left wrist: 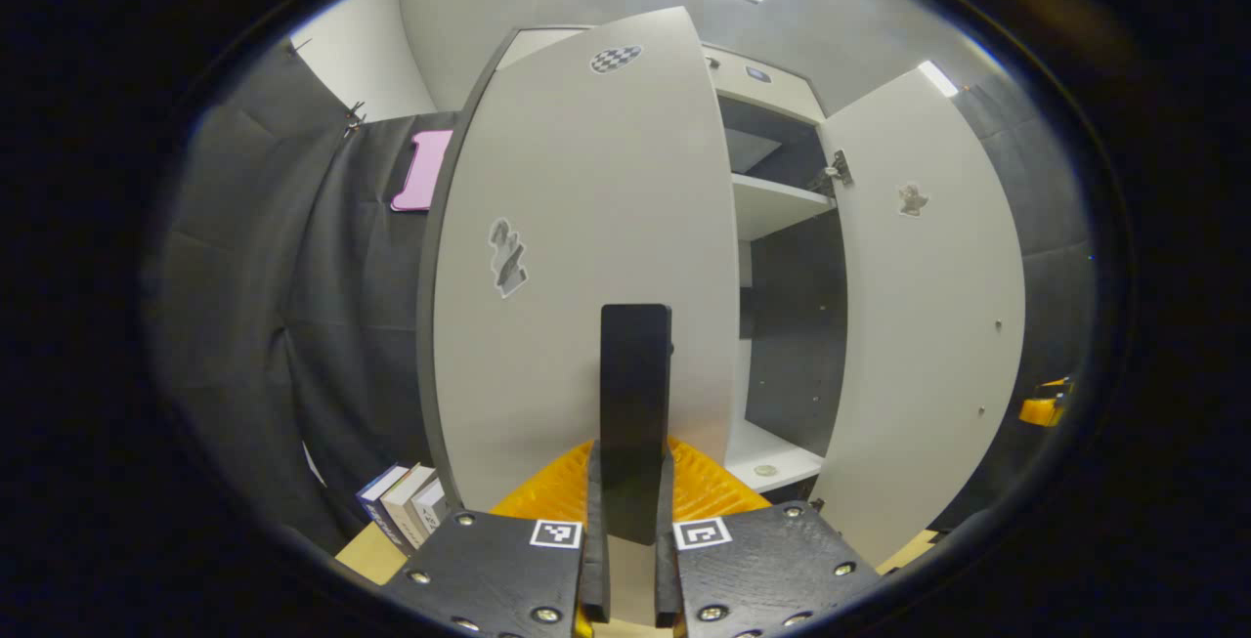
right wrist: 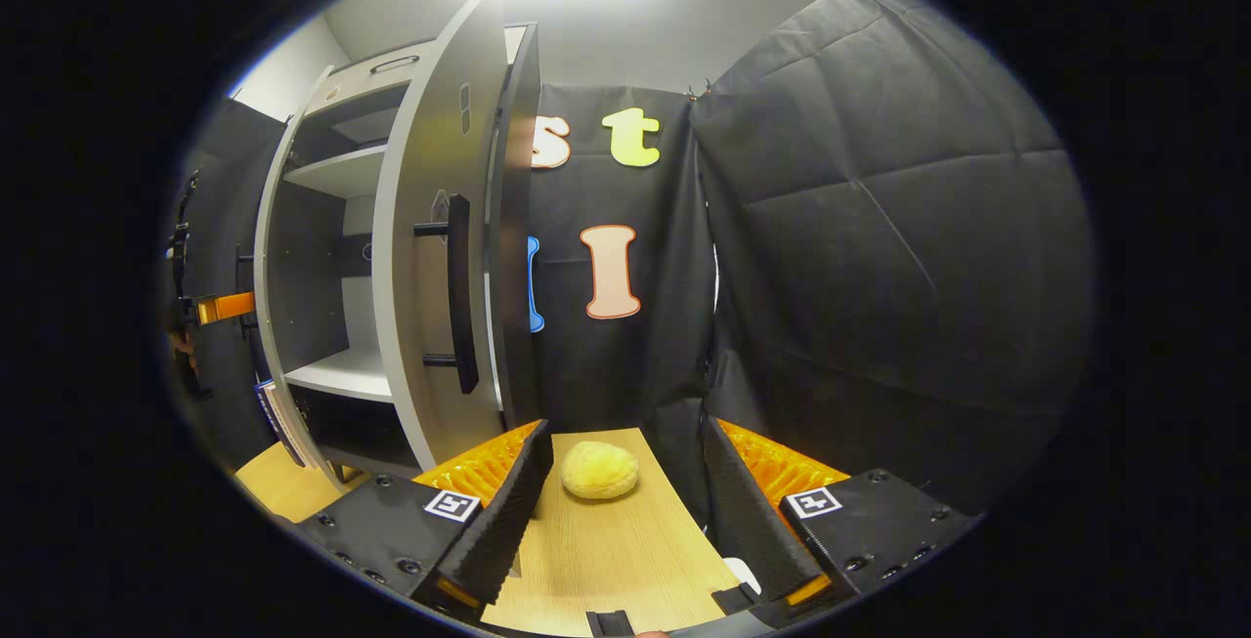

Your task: Open the right door of the double-door shoe cabinet with the right hand, and open the left door with the left hand.

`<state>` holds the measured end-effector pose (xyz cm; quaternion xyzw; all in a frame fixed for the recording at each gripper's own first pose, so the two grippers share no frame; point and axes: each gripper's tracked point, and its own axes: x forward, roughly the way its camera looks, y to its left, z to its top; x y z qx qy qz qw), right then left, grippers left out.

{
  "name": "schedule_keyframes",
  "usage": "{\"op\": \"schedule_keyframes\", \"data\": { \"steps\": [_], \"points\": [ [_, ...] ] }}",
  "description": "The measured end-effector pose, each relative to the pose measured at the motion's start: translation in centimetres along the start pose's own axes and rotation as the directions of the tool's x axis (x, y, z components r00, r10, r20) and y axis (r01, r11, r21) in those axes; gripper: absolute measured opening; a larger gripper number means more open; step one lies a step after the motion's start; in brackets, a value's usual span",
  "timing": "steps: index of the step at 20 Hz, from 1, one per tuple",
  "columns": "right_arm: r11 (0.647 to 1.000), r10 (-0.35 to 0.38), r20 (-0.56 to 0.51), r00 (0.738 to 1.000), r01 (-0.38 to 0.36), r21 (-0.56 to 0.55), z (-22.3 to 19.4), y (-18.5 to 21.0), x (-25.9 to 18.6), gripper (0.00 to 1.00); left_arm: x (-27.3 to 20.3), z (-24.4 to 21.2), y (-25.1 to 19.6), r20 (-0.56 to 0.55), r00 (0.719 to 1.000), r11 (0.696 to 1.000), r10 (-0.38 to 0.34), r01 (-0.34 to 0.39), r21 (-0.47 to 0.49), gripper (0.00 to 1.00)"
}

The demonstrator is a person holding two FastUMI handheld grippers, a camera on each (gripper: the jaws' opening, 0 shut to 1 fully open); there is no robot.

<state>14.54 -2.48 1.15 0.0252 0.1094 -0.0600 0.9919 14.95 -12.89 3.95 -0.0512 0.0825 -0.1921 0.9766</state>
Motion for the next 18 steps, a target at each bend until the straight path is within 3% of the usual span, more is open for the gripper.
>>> {"op": "schedule_keyframes", "data": {
  "steps": [18],
  "points": [
    [1.0,0.012,-0.01,1.0,-0.012,-0.016,-0.5,3.4,-0.2,0.98,-5.9,0.5,5.3,0.031,0.999,1.0,0.008,-0.008,-0.006,0.21]
  ]
}}
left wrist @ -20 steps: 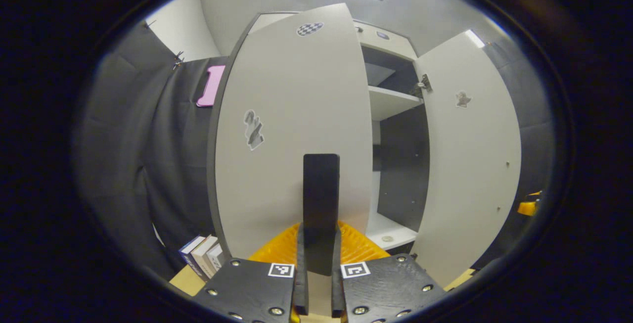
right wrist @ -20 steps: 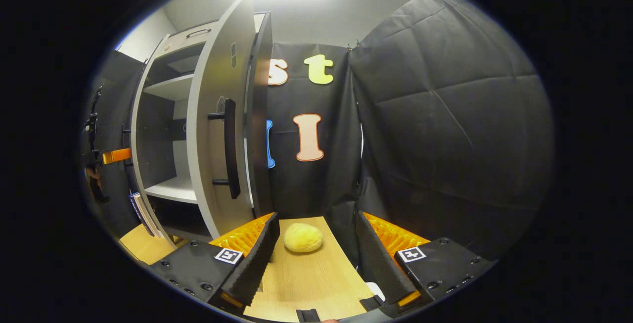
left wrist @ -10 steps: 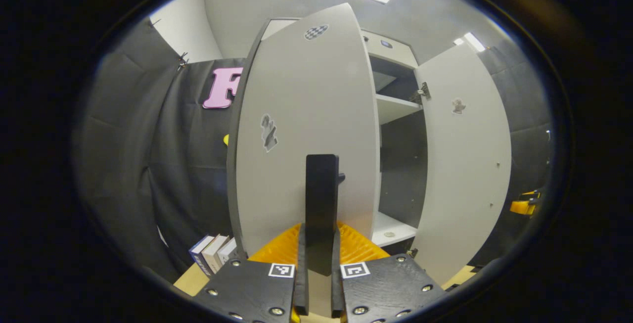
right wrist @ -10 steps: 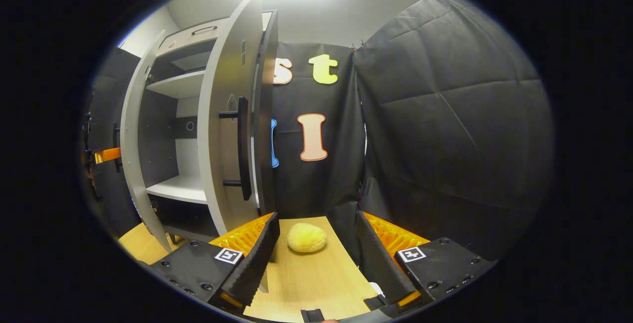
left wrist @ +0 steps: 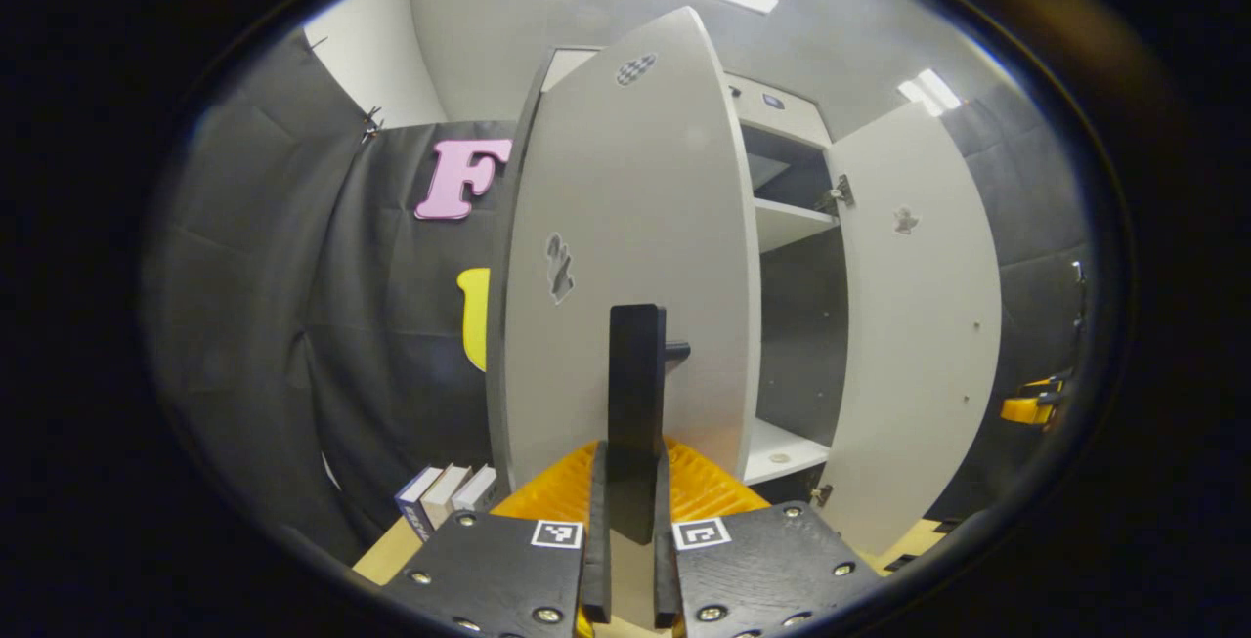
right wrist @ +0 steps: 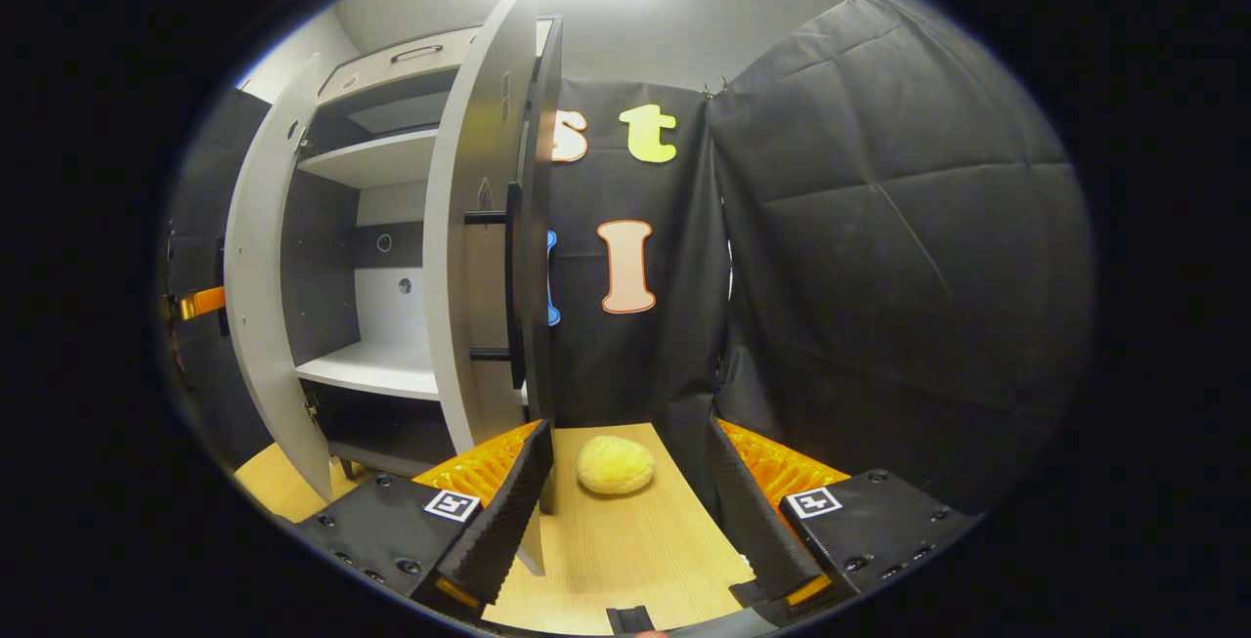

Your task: Open the right door of the double-door shoe cabinet with the right hand, and open the left door with the left hand.

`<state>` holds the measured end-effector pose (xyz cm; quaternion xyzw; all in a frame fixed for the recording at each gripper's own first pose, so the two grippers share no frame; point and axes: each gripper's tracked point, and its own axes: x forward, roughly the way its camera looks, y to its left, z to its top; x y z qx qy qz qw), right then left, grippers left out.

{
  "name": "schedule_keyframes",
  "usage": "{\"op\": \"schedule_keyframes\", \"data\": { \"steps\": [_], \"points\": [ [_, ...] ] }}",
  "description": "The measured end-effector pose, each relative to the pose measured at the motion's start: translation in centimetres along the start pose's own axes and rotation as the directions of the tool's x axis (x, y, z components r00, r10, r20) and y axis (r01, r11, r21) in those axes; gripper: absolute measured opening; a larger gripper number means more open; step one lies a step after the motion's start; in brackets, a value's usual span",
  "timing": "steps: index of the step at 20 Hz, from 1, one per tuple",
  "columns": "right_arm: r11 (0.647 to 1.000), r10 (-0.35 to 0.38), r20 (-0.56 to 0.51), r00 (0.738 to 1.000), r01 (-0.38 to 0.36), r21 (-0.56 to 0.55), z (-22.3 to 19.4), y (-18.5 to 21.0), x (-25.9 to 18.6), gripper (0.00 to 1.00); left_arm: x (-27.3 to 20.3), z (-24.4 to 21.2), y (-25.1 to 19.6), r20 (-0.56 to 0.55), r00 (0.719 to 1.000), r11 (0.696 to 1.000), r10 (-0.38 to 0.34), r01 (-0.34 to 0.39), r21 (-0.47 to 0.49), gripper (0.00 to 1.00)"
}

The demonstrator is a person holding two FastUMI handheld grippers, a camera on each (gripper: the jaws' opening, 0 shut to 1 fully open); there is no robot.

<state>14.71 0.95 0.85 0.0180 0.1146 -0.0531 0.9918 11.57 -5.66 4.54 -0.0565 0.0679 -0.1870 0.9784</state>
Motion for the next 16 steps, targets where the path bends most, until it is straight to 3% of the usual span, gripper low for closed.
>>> {"op": "schedule_keyframes", "data": {
  "steps": [7,16],
  "points": [
    [1.0,-0.014,0.001,1.0,0.014,-0.015,-0.2,1.0,-1.1,0.98,-0.9,-0.1,2.6,-0.001,1.0,1.0,0.004,-0.004,0.008,0.2],
    [0.999,-0.025,-0.001,1.0,0.025,-0.028,-0.1,2.6,-2.8,0.98,-2.1,-0.9,9.0,-0.02,0.996,0.996,0.088,-0.088,-0.003,0.18]
  ]
}}
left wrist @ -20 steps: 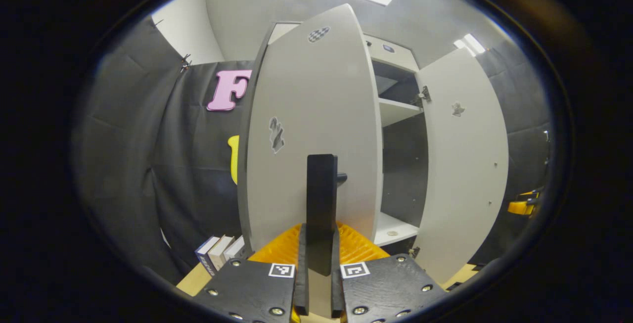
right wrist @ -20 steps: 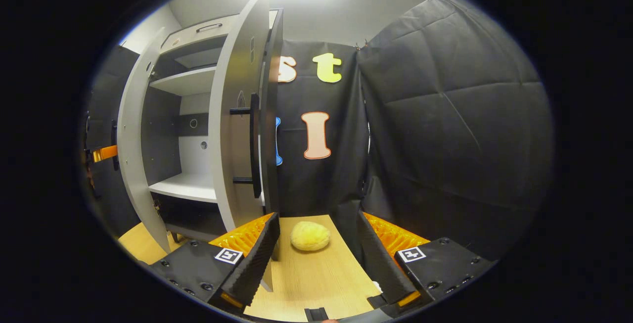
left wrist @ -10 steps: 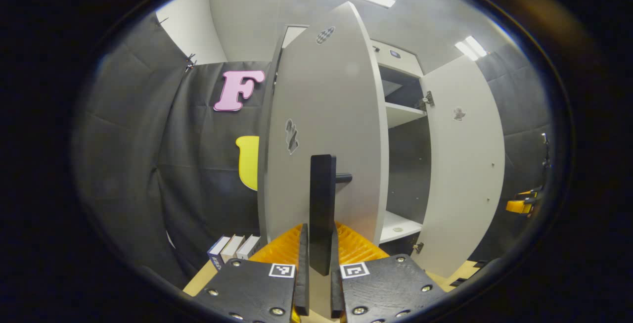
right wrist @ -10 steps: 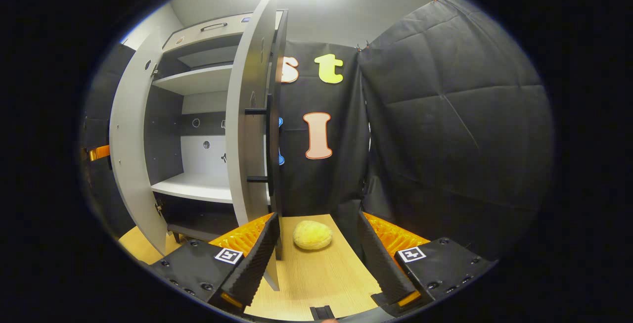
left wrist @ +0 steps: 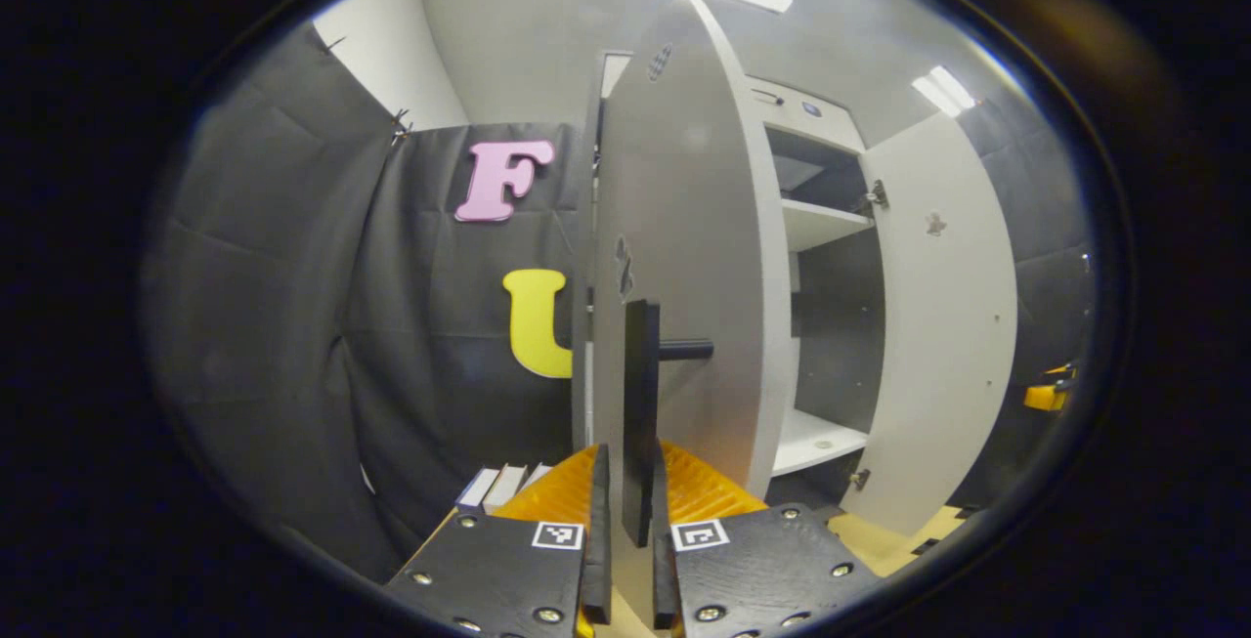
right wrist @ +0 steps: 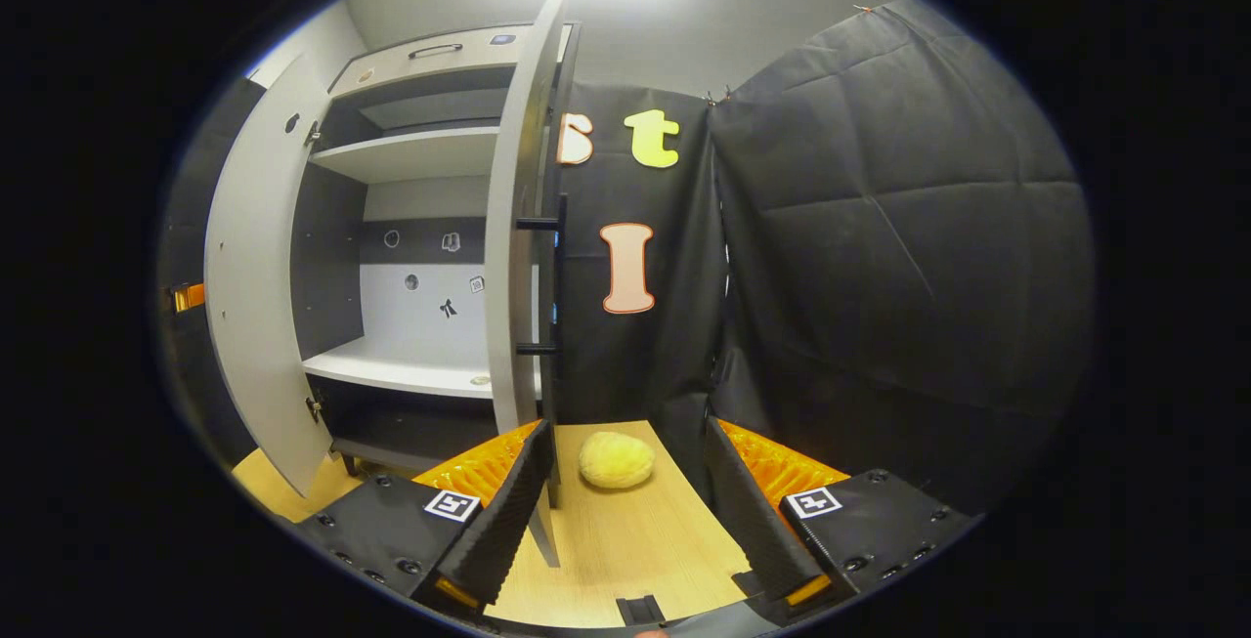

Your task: Open the right door of the double-door shoe cabinet with the right hand, and open the left door with the left hand.

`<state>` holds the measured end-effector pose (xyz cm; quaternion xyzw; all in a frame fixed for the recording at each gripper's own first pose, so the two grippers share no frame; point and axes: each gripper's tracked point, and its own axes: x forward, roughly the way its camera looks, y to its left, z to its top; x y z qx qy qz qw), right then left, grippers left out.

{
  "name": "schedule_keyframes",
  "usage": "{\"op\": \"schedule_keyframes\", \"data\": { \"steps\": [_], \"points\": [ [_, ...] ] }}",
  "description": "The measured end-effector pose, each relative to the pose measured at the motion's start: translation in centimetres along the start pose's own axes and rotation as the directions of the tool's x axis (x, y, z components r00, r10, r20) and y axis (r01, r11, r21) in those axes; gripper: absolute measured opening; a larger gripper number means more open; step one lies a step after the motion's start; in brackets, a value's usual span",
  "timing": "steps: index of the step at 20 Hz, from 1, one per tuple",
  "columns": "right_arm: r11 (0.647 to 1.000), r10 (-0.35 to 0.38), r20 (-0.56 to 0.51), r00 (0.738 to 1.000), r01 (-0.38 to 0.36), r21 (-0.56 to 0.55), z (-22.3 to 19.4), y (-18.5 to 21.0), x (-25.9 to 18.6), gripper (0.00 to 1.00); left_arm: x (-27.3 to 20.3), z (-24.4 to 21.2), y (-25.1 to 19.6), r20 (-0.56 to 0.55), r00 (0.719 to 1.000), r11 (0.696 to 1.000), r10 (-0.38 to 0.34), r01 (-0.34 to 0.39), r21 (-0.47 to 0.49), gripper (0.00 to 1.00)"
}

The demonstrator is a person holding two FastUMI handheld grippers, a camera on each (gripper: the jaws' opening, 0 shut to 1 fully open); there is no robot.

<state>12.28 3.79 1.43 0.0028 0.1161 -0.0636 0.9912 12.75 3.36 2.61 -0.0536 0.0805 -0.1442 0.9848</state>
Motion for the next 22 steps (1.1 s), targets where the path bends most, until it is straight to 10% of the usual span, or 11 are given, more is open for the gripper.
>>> {"op": "schedule_keyframes", "data": {
  "steps": [4,15,22],
  "points": [
    [1.0,0.008,0.001,1.0,-0.008,-0.017,0.2,1.6,-0.8,0.98,-0.1,-0.2,4.6,-0.007,0.999,0.998,0.045,-0.045,-0.034,0.0],
    [1.0,-0.005,0.002,1.0,0.005,-0.02,-0.4,6.0,-3.6,0.94,-0.4,0.2,3.9,0.047,0.999,0.998,0.009,-0.006,-0.07,0.07],
    [0.994,0.105,0.06,0.993,-0.103,-0.041,0.9,6.6,-5.6,0.99,-8.2,1.1,3.3,0.074,0.99,0.992,0.12,-0.116,-0.058,0.07]
  ]
}}
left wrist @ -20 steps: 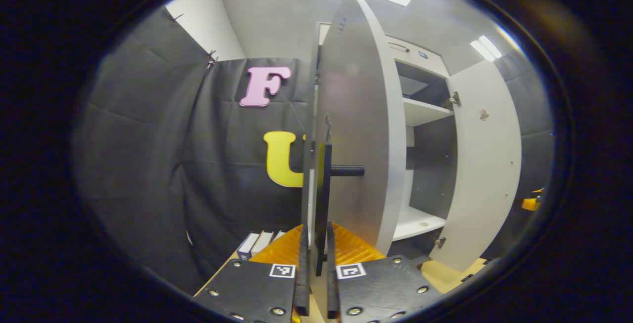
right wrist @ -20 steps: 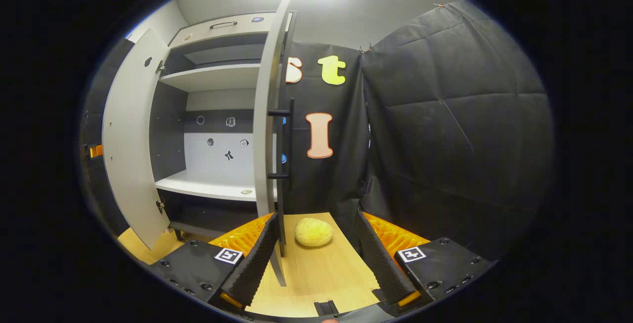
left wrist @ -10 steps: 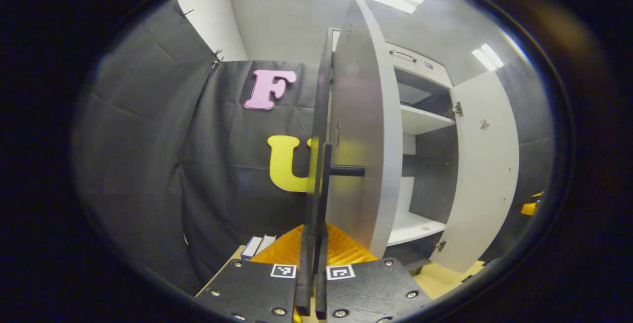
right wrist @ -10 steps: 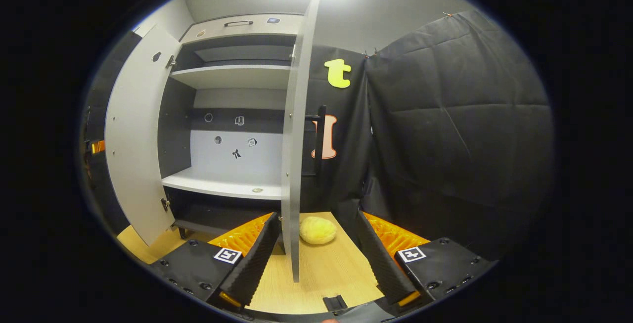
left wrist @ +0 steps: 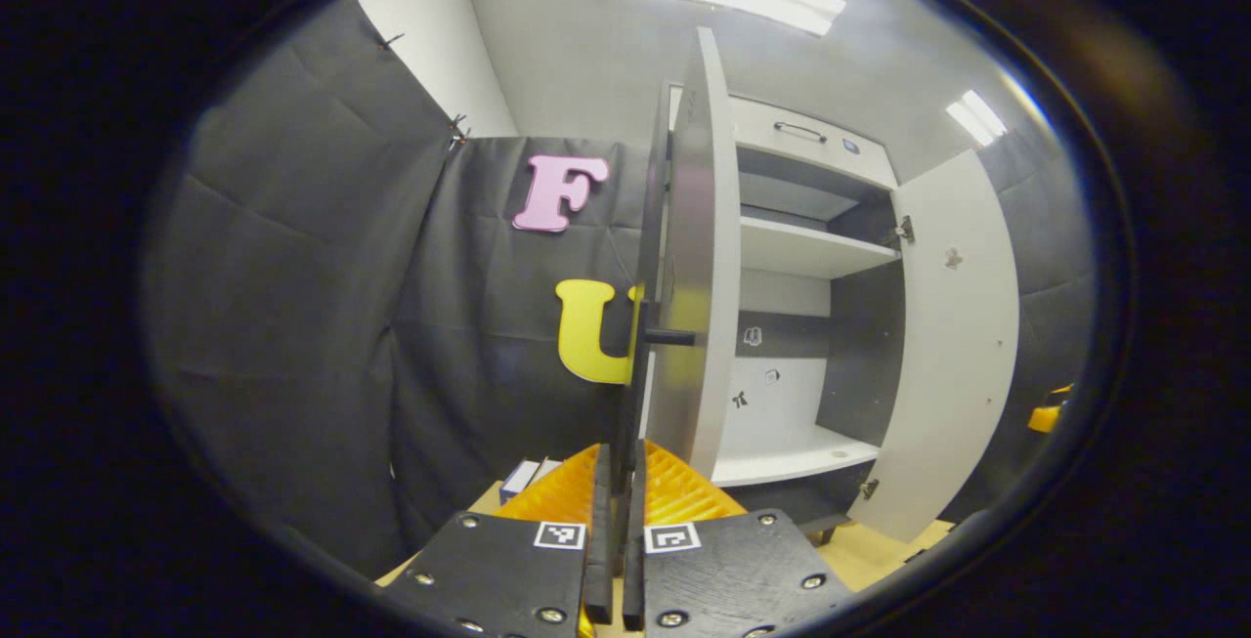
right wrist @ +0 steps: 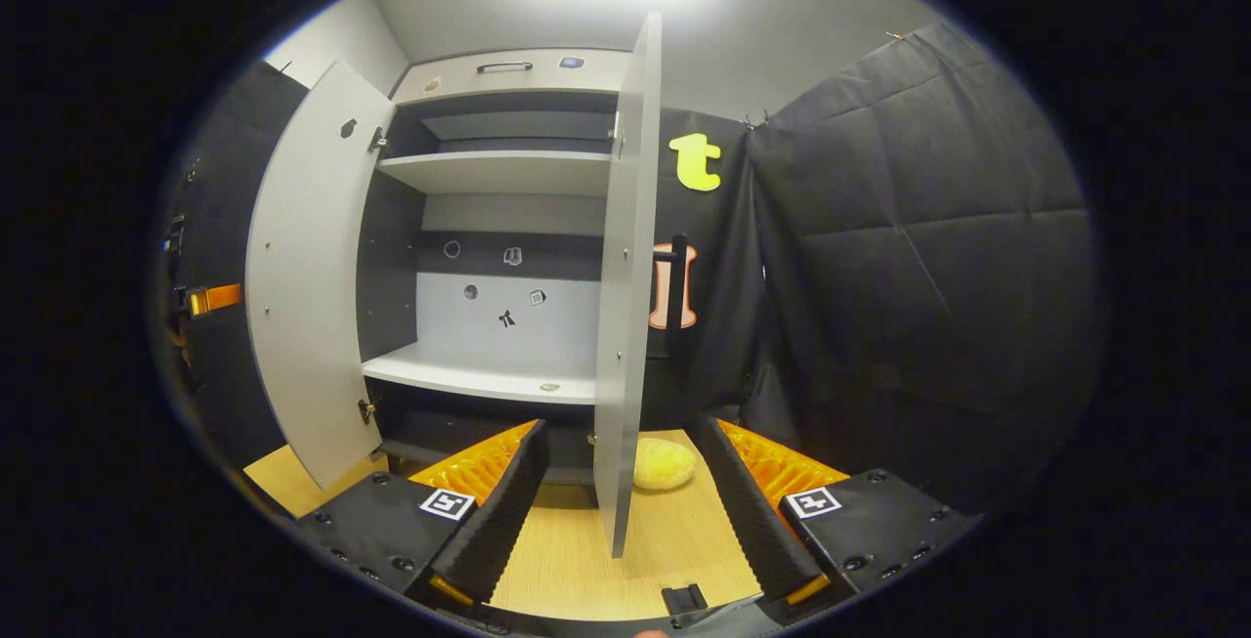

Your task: Open the right door of the double-door shoe cabinet with the right hand, and open the left door with the left hand.

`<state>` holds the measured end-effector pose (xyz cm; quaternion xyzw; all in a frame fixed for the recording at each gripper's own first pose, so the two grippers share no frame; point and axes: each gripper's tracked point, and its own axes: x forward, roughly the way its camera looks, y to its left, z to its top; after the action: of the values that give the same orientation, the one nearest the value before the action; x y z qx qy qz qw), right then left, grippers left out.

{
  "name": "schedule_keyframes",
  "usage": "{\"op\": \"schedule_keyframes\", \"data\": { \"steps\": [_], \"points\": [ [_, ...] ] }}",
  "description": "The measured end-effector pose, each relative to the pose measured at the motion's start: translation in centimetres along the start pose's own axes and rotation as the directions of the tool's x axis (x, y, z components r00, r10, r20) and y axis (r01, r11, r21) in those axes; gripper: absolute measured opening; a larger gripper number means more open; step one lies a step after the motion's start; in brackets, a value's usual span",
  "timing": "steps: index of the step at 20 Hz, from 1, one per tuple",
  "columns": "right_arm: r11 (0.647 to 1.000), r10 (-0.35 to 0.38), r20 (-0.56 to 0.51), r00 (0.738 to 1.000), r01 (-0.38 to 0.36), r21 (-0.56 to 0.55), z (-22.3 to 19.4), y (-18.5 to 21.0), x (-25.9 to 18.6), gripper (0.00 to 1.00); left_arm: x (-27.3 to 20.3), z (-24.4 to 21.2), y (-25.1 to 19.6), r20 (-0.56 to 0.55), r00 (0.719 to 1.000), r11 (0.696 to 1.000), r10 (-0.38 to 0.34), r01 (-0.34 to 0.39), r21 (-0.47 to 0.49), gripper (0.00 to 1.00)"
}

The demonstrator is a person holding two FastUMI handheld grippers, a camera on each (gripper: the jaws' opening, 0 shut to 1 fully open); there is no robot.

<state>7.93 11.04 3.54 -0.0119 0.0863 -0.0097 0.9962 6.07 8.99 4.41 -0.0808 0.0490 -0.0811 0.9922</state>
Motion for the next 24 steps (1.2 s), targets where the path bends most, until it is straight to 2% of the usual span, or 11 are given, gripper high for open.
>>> {"op": "schedule_keyframes", "data": {
  "steps": [1,2,3,4,5,9,10,11,13,15,24],
  "points": [
    [1.0,0.019,-0.001,1.0,-0.019,-0.001,0.0,-0.2,-0.3,0.99,-1.1,0.1,-0.2,0.001,1.0,1.0,0.026,-0.026,0.008,0.0],
    [0.999,0.038,0.001,0.999,-0.038,-0.001,0.0,-0.2,-0.8,0.96,-2.2,-0.2,-0.7,-0.003,0.999,0.999,0.043,-0.043,0.02,0.08],
    [0.999,0.051,0.006,0.999,-0.051,0.0,0.1,-0.5,-1.1,0.99,-3.3,-0.2,-1.2,-0.007,0.999,0.998,0.054,-0.053,0.04,0.08],
    [0.998,0.061,0.01,0.998,-0.061,0.003,0.1,-0.8,-1.5,0.96,-4.4,-0.2,-1.6,-0.011,0.997,0.996,0.07,-0.07,0.063,0.13],
    [0.997,0.075,0.01,0.997,-0.075,0.007,0.0,-1.2,-1.6,0.99,-5.4,-0.1,-1.9,-0.011,0.996,0.992,0.089,-0.088,0.088,0.21],
    [0.994,0.106,0.017,0.994,-0.106,0.02,0.1,-2.4,-2.8,0.96,-8.8,0.5,-4.1,0.002,0.993,0.985,0.116,-0.115,0.128,0.48],
    [0.994,0.111,0.022,0.994,-0.112,0.022,0.1,-2.8,-3.1,0.99,-9.4,0.3,-4.5,0.003,0.992,0.984,0.124,-0.123,0.127,0.7],
    [0.993,0.115,0.024,0.993,-0.115,0.02,0.3,-3.0,-3.4,0.96,-10.1,0.4,-4.6,0.007,0.99,0.981,0.142,-0.141,0.13,0.92],
    [0.992,0.122,0.033,0.992,-0.122,0.012,0.6,-3.5,-4.1,0.99,-11.5,0.4,-4.9,0.009,0.986,0.976,0.169,-0.169,0.14,0.94],
    [0.992,0.128,0.044,0.991,-0.128,0.005,0.8,-3.8,-4.4,0.96,-12.6,0.1,-5.5,0.007,0.983,0.971,0.183,-0.181,0.156,0.94],
    [0.989,0.141,0.081,0.987,-0.143,0.025,1.1,-4.4,-5.3,0.99,-17.3,-1.0,-6.7,0.01,0.973,0.945,0.232,-0.228,0.233,0.94]
  ]
}}
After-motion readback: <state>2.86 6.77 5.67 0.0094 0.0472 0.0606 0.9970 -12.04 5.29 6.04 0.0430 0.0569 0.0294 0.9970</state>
